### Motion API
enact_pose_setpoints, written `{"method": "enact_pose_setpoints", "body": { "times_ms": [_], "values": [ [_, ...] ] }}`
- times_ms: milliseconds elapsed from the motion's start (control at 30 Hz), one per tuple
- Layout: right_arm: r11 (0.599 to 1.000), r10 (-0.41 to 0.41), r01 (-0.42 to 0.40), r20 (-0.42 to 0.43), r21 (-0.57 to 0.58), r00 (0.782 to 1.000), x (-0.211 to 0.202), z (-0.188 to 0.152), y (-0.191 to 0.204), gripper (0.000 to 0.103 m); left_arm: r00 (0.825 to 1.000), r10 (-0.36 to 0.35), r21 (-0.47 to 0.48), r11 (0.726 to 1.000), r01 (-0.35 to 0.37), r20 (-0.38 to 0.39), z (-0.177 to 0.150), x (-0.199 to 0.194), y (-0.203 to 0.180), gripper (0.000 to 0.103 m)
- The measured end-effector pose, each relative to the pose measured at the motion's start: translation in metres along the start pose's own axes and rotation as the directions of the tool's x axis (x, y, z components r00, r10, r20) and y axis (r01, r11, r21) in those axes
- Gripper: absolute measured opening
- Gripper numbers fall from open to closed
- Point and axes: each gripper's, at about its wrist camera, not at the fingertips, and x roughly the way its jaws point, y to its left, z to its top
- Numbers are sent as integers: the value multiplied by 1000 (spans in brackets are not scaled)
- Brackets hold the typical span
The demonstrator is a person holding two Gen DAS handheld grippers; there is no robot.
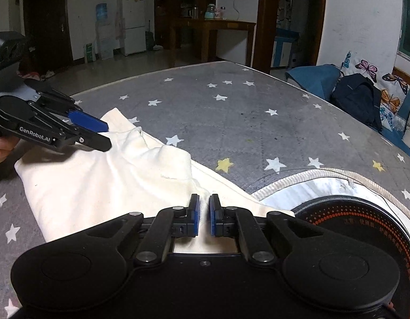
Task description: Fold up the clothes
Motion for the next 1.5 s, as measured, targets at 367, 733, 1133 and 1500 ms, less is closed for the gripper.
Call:
{"method": "enact_pose_setpoints", "body": {
  "times_ms": [367,733,1133,1500],
  "values": [
    [996,-60,63,59,-64,996,-15,10,8,6,995,-21,-62,998,28,101,15,-16,0,6],
    [981,-173,180,100,-67,980,7,16,1,6,987,106,-74,992,-98,119,23,17,-7,7],
    [982,-182,185,93,-31,979,-13,11,-6,8,979,165,-51,986,-159,124,20,-5,-10,23],
    [995,-24,34,110,-93,994,-66,-20,41,8,985,20,122,992,-41,169,-20,-57,-75,18]
  ]
}}
